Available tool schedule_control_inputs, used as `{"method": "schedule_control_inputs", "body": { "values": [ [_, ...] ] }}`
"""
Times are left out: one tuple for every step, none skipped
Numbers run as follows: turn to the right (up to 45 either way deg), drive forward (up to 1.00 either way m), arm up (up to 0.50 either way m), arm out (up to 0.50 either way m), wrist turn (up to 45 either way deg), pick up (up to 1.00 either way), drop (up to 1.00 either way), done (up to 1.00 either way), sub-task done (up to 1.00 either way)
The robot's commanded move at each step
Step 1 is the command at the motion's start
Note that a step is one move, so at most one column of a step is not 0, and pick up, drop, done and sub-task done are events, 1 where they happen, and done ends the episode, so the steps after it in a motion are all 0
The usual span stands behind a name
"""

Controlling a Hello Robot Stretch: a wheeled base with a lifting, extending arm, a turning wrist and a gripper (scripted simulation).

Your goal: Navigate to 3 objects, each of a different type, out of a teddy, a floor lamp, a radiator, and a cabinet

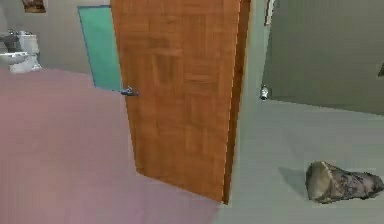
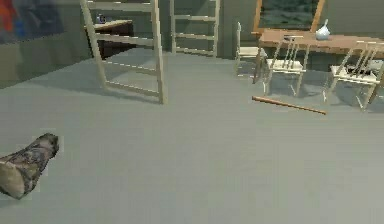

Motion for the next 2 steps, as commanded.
{"method": "schedule_control_inputs", "body": {
  "values": [
    [-39.0,0.00,0.00,0.00,0.0,0.00,0.00,0.00,0.00],
    [0.0,1.00,0.00,0.00,0.0,0.00,0.00,0.00,0.00]
  ]
}}
